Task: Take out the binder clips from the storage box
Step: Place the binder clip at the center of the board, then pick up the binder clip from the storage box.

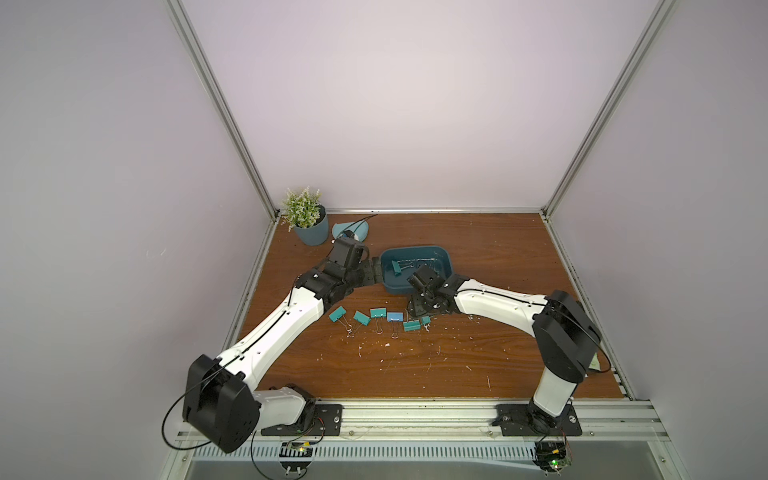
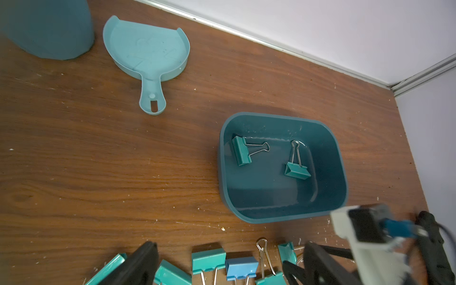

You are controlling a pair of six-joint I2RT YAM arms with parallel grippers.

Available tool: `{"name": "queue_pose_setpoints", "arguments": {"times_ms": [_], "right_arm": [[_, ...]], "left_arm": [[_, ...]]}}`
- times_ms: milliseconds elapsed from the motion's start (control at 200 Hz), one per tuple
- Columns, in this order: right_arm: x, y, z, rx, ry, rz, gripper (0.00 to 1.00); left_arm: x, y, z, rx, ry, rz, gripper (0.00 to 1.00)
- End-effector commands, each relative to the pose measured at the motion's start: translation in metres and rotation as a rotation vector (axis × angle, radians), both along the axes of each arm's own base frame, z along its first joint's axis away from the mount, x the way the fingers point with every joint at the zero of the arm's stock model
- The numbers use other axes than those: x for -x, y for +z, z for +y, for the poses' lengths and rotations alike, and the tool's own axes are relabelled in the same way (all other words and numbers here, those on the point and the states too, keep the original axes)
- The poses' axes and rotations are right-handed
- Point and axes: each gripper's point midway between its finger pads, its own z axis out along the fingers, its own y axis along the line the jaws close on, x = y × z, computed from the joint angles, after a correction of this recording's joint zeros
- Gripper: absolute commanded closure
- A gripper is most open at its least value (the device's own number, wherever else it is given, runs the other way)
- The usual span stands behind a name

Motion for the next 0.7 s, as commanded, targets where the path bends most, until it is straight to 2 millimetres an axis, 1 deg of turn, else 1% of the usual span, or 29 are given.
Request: {"name": "queue_pose_setpoints", "arguments": {"times_ms": [0,60,145,185,220,320,400,445,460,556,691], "right_arm": [[-0.016,0.052,-0.017,-0.015,-0.033,-0.109,0.07],[-0.021,0.061,-0.026,-0.017,-0.055,-0.131,0.01],[-0.027,0.073,-0.04,-0.022,-0.084,-0.161,0.01],[-0.029,0.077,-0.046,-0.025,-0.096,-0.173,0.01],[-0.032,0.081,-0.053,-0.026,-0.107,-0.184,0.01],[-0.037,0.089,-0.071,-0.031,-0.144,-0.212,0.01],[-0.042,0.093,-0.085,-0.05,-0.171,-0.227,0.01],[-0.044,0.095,-0.092,-0.057,-0.184,-0.236,0.01],[-0.045,0.096,-0.094,-0.059,-0.187,-0.239,0.01],[-0.049,0.101,-0.106,-0.069,-0.205,-0.257,0.01],[-0.054,0.102,-0.116,-0.064,-0.218,-0.265,0.01]], "left_arm": [[-0.011,0.003,-0.022,0.017,-0.029,0.009,0.13],[-0.018,-0.002,-0.031,0.01,-0.033,0.026,0.17],[-0.03,-0.011,-0.043,-0.001,-0.031,0.051,0.25],[-0.036,-0.015,-0.048,-0.005,-0.029,0.062,0.32],[-0.04,-0.021,-0.052,-0.01,-0.029,0.078,0.34],[-0.054,-0.037,-0.065,-0.028,-0.034,0.12,0.36],[-0.064,-0.053,-0.073,-0.049,-0.037,0.16,0.38],[-0.066,-0.07,-0.075,-0.074,-0.039,0.195,0.39],[-0.072,-0.062,-0.079,-0.065,-0.04,0.176,0.39],[-0.084,-0.082,-0.085,-0.099,-0.047,0.212,0.41],[-0.099,-0.102,-0.09,-0.144,-0.044,0.24,0.42]]}}
